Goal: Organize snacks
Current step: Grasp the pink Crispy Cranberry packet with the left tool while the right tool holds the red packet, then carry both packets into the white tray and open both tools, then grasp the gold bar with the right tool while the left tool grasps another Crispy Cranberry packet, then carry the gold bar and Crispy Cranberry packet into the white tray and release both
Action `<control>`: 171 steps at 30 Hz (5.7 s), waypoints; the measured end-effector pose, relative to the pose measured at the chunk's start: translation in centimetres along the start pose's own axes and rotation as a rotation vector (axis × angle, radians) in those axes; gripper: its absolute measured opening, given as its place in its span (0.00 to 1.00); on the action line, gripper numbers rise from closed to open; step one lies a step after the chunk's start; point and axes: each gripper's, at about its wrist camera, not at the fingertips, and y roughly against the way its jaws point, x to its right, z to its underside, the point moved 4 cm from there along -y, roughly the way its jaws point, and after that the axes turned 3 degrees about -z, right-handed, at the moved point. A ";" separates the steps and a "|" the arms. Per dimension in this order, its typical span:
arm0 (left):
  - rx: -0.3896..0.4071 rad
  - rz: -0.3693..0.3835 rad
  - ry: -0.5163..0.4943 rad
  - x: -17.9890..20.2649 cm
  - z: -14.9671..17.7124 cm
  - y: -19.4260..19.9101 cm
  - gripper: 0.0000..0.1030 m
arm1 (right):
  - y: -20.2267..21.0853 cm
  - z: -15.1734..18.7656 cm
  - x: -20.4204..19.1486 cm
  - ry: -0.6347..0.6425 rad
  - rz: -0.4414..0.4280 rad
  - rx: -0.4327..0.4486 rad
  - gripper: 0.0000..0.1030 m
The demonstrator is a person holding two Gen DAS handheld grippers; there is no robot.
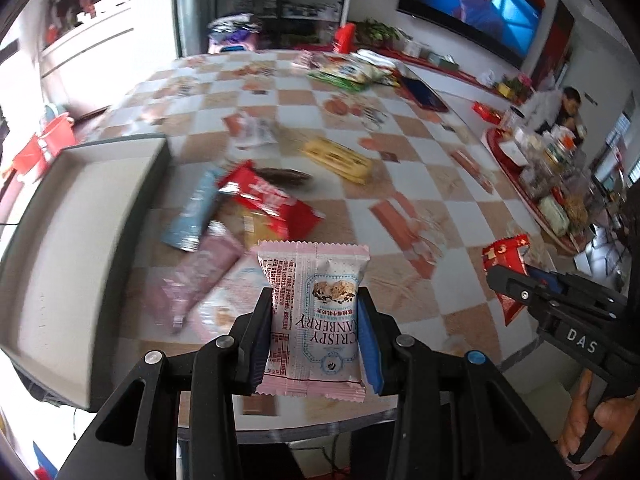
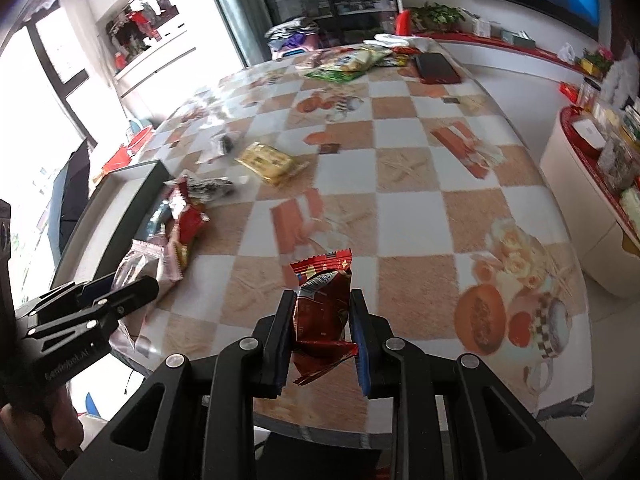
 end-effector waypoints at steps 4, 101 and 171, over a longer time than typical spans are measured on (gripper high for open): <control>0.037 -0.045 0.045 -3.3 0.0 1.3 0.41 | -0.4 -1.0 -2.9 0.051 -0.036 0.000 0.27; -0.095 0.091 -0.349 -0.2 0.7 -7.3 0.82 | -11.3 -4.9 -4.0 0.236 0.110 -0.070 1.00; 0.138 -0.151 0.088 -13.9 -0.1 3.5 0.58 | -4.3 -3.6 -10.9 0.206 -0.241 -0.075 0.23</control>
